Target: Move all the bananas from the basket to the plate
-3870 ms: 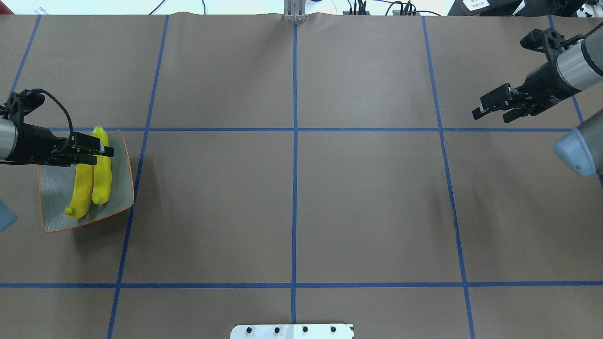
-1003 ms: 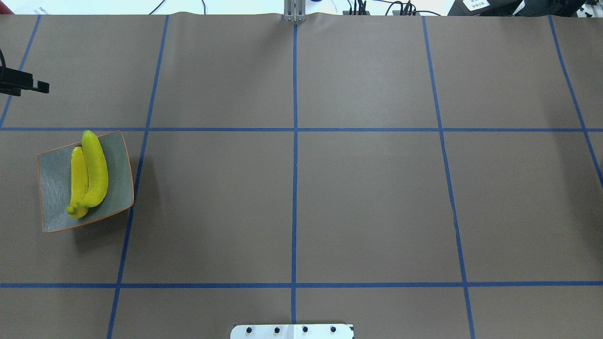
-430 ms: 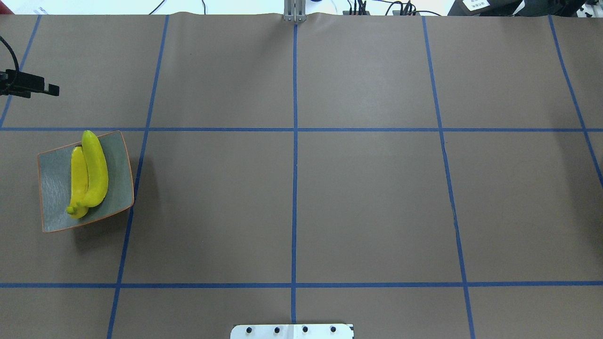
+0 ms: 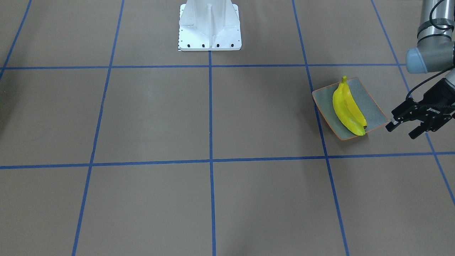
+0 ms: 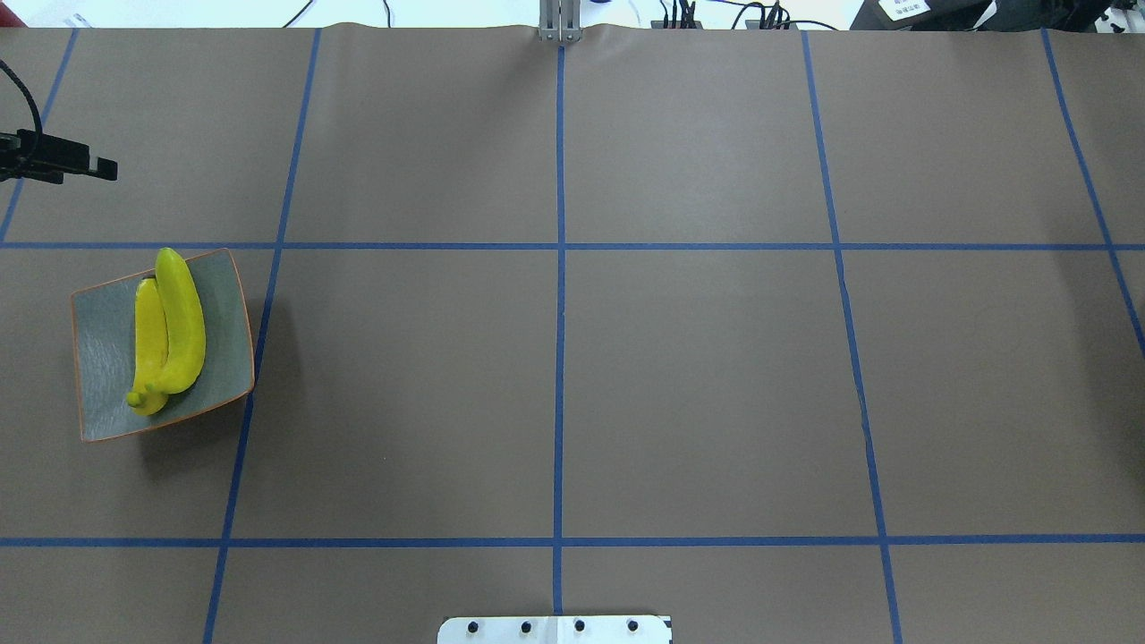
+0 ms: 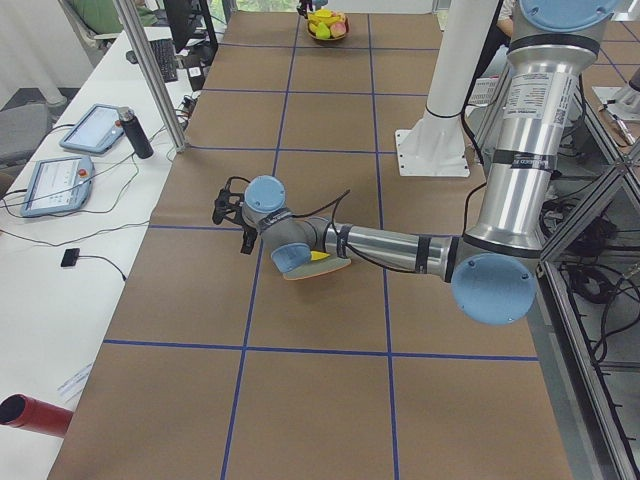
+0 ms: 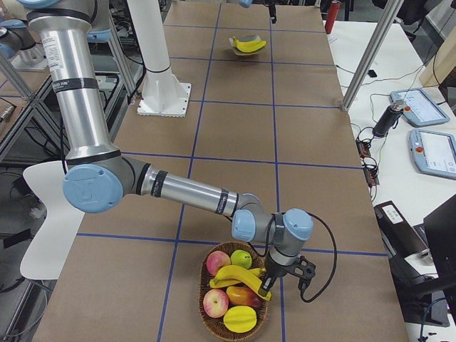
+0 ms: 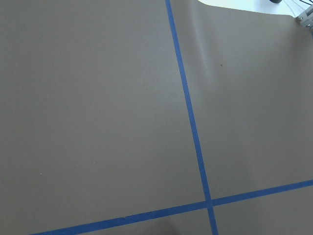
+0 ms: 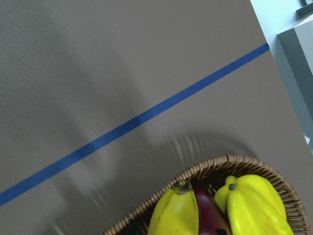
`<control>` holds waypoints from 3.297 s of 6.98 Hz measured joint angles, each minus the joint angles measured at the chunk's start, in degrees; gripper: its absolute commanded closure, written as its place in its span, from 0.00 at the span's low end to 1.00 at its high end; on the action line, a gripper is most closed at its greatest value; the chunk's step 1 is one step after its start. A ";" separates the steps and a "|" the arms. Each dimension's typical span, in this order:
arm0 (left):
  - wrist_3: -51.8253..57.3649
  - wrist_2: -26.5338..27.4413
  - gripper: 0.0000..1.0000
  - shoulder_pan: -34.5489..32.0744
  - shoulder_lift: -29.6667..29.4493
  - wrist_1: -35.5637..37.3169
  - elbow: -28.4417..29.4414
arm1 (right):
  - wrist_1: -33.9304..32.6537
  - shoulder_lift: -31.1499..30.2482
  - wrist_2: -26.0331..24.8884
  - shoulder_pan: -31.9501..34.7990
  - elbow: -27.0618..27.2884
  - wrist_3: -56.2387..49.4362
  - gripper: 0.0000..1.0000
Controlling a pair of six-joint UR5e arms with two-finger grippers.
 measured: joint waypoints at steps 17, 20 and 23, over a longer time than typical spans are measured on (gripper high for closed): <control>0.18 0.32 0.00 0.69 -0.98 -0.07 1.24 | 0.09 -1.24 -0.28 -2.81 0.00 -1.81 1.00; 0.18 0.32 0.00 0.88 -1.09 -0.12 1.95 | -0.07 -0.59 -0.61 -2.75 2.16 -1.95 1.00; 0.18 0.24 0.00 1.41 -1.12 -0.61 3.39 | -1.78 -2.70 -1.66 1.29 8.21 -5.42 1.00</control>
